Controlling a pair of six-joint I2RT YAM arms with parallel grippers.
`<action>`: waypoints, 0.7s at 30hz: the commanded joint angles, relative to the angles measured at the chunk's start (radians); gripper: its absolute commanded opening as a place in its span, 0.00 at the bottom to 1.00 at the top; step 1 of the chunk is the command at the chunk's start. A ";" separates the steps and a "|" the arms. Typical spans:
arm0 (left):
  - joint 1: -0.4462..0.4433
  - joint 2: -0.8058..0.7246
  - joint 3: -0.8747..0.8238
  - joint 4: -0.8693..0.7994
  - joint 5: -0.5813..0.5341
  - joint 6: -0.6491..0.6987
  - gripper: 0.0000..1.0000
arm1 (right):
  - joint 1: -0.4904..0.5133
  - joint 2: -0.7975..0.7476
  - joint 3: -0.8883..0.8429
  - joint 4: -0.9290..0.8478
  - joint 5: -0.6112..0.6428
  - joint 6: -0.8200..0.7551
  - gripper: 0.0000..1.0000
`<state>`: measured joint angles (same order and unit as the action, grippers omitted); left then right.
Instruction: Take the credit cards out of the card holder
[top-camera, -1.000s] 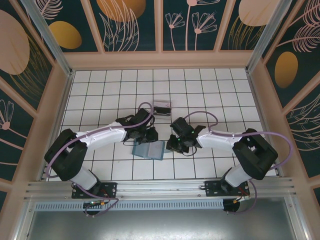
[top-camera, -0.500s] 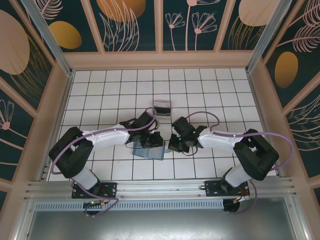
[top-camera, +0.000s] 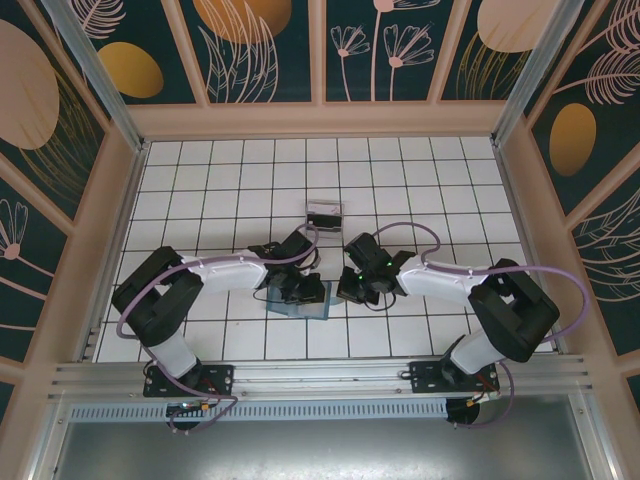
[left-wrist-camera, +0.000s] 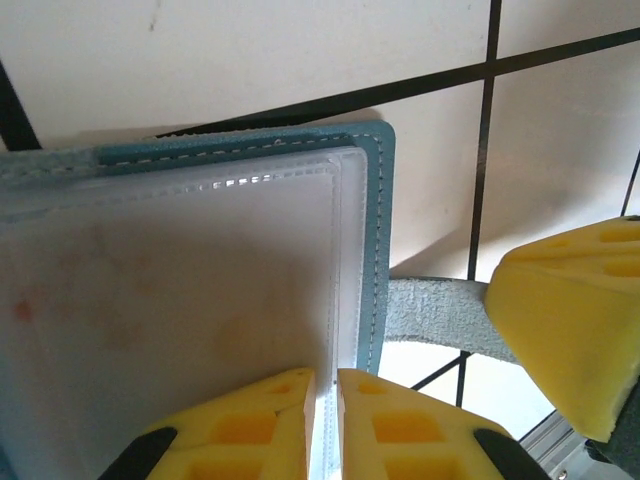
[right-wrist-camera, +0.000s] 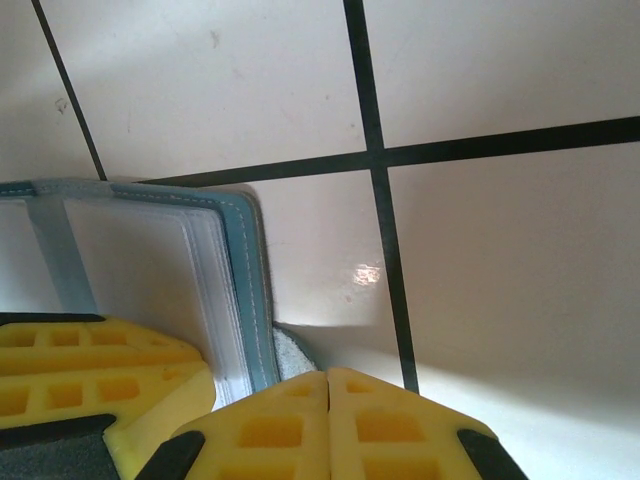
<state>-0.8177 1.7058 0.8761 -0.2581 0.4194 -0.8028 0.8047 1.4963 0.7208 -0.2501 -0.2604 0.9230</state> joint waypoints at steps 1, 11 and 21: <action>-0.007 0.040 0.014 -0.086 -0.064 0.041 0.17 | -0.008 -0.023 0.004 -0.031 0.024 -0.009 0.07; -0.008 0.015 0.074 -0.240 -0.215 0.073 0.18 | -0.009 -0.022 0.004 -0.041 0.033 -0.013 0.07; -0.016 0.014 0.120 -0.326 -0.297 0.084 0.18 | -0.012 -0.016 0.015 -0.052 0.033 -0.023 0.07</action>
<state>-0.8276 1.7103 0.9730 -0.4839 0.2012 -0.7395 0.8040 1.4963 0.7212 -0.2607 -0.2558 0.9188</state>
